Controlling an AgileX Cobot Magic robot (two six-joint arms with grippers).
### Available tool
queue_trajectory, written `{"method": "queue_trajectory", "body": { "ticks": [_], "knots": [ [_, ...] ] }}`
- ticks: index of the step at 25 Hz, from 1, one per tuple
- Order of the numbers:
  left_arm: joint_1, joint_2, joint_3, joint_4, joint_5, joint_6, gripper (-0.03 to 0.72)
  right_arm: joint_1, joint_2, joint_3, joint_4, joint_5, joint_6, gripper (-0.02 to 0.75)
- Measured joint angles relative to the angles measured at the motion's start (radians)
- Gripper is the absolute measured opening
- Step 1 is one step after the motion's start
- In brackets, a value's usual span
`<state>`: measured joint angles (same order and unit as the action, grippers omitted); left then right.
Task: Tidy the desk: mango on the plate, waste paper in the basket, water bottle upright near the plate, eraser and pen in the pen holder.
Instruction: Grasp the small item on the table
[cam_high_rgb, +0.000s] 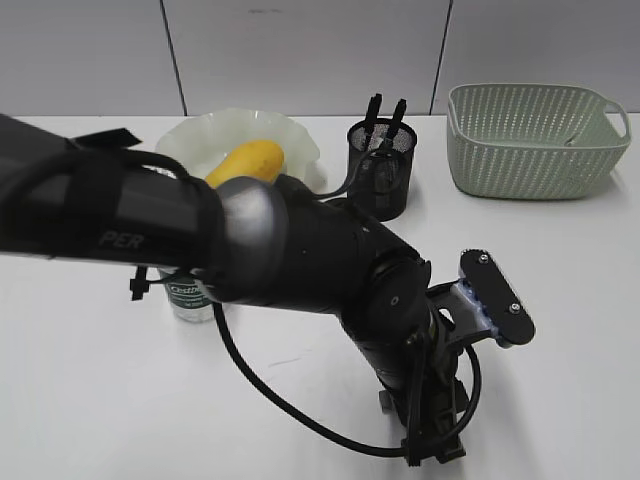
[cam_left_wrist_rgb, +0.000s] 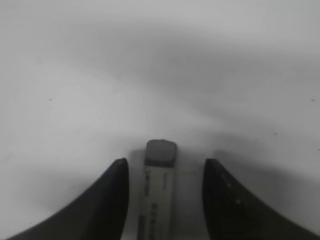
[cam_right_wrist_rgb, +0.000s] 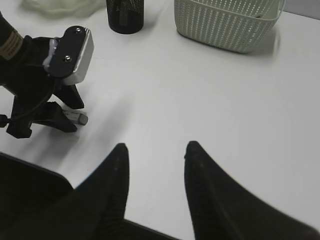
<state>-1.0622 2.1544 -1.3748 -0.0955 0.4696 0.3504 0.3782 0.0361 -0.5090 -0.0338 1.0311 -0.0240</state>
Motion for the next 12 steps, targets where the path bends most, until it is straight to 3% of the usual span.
{"method": "queue_trajectory", "body": {
  "ticks": [4,12],
  "knots": [
    [0.000,0.001,0.000,0.005,-0.003,0.000,0.137,0.000,0.000,0.000,0.000,0.000,0.000,0.310],
    [0.007,-0.030,0.000,0.008,-0.024,0.000,0.132,0.000,0.000,0.000,0.000,0.000,0.000,0.310]
  ]
}}
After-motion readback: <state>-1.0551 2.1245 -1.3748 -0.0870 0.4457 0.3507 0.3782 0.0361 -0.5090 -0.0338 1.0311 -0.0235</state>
